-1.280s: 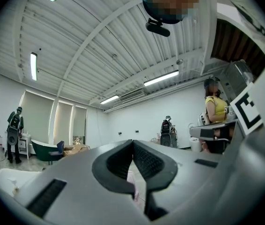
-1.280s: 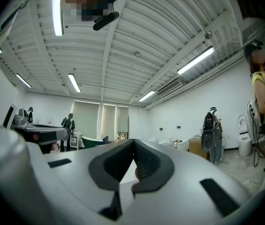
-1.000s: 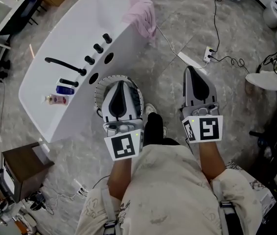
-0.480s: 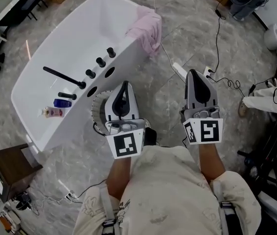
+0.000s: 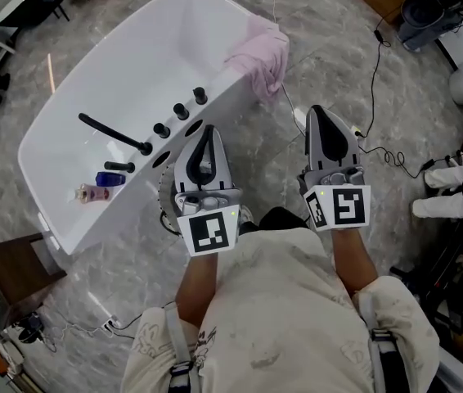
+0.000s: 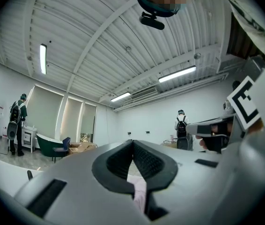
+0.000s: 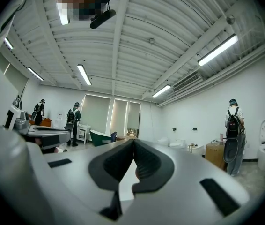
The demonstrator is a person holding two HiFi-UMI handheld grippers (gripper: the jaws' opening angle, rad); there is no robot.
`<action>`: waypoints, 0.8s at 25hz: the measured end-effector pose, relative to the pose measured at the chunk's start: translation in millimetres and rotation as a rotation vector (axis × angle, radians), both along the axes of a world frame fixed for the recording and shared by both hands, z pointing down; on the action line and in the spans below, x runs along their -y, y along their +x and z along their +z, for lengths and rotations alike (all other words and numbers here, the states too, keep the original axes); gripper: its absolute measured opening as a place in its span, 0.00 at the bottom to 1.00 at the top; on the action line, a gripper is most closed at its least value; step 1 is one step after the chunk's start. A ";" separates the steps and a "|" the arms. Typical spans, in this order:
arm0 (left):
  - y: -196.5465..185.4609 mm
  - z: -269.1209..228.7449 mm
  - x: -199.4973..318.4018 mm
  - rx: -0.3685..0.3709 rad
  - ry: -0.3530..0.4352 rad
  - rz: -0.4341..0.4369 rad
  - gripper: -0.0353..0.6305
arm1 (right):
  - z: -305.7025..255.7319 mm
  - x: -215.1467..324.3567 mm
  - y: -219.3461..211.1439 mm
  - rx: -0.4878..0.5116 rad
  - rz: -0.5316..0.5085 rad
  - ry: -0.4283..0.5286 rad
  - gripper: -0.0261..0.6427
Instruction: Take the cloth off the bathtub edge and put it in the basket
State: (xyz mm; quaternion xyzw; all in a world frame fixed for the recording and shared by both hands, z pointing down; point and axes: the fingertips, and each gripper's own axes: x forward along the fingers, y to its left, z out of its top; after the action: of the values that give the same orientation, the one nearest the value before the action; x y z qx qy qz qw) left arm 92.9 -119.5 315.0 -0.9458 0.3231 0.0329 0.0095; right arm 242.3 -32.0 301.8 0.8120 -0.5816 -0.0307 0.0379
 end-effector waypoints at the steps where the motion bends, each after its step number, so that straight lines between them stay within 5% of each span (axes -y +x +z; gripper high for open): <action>1: 1.0 0.8 4.7 -0.001 -0.001 -0.005 0.06 | 2.8 5.6 1.5 0.003 -0.004 -0.004 0.02; 10: 40.3 21.0 53.8 0.023 -0.015 -0.035 0.06 | 38.3 65.8 44.1 0.059 -0.035 -0.040 0.02; 20: 144.1 57.9 128.5 0.078 -0.053 -0.049 0.06 | 95.0 152.1 138.4 0.138 -0.071 -0.112 0.02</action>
State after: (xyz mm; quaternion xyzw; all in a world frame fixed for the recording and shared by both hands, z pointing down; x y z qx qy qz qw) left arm 237.0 -247.9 372.9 -0.9381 0.3462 -0.0130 -0.0019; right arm 380.7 -184.1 396.7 0.7876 -0.6121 0.0567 0.0418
